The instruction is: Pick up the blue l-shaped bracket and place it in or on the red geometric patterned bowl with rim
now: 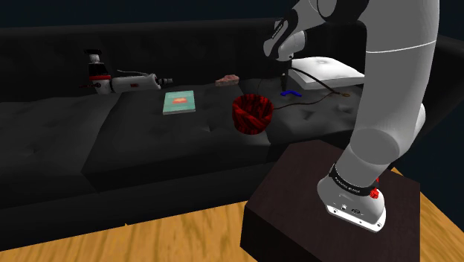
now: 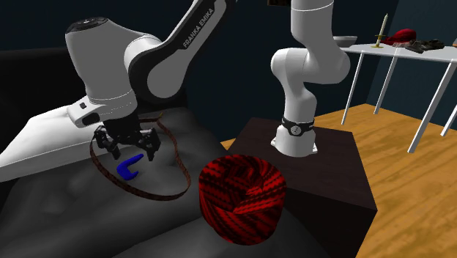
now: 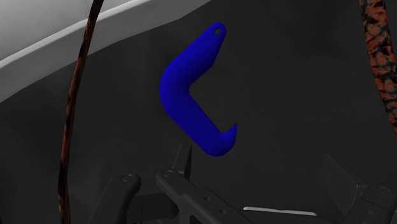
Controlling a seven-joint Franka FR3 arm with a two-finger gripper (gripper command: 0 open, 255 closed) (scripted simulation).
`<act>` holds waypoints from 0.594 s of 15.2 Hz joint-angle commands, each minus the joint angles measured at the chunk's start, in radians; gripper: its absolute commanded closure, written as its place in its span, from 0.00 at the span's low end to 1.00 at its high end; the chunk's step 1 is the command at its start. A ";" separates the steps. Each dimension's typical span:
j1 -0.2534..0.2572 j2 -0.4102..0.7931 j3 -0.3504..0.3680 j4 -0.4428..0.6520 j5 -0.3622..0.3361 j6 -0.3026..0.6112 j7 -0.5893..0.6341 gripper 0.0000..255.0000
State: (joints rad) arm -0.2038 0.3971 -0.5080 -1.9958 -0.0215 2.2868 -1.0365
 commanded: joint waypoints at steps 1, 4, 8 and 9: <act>0.000 0.000 0.000 0.000 0.000 0.000 0.000 0.00; 0.000 0.000 0.000 0.000 0.000 0.000 0.000 1.00; 0.000 0.000 0.000 0.000 0.000 0.000 0.000 1.00; 0.000 0.000 0.000 0.000 0.000 0.000 0.000 1.00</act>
State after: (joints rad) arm -0.2039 0.3972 -0.5080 -1.9958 -0.0214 2.2869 -1.0365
